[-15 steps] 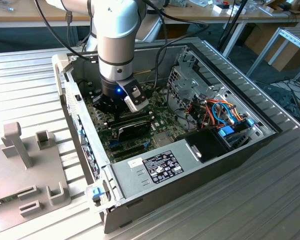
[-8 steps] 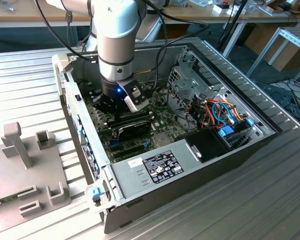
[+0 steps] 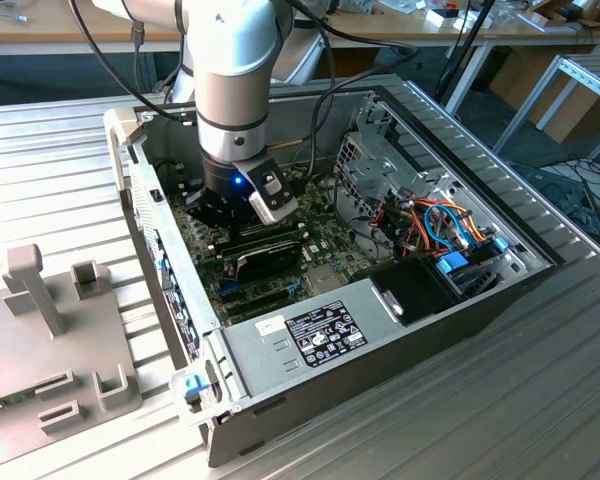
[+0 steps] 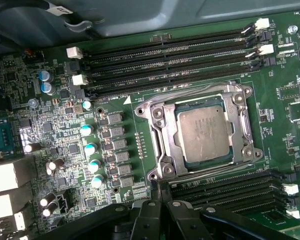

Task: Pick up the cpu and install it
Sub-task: 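Install the second cpu locking lever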

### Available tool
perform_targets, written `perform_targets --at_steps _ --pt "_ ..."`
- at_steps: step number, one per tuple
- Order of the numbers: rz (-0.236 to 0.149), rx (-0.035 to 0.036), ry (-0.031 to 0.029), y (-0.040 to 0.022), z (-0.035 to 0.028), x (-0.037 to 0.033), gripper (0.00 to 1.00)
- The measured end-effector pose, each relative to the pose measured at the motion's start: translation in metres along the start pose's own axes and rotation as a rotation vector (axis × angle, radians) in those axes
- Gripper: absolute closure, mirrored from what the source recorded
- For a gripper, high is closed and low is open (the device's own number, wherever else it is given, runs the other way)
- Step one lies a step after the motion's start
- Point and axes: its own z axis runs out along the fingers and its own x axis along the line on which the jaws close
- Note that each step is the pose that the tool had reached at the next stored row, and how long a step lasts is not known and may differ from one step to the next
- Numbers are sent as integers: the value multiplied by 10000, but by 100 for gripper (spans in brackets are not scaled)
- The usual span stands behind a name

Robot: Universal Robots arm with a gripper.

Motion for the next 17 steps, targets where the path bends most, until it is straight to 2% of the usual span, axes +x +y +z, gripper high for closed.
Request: perform_targets --at_steps 6,7,11,12,17 --pt "1 9 -21 1 13 2 89" --pt "0 36 -26 2 18 3 89" --pt "-33 299 -79 1 23 3 89" --pt "-39 320 -82 1 23 3 89" --pt "-39 322 -84 7 19 5 89"
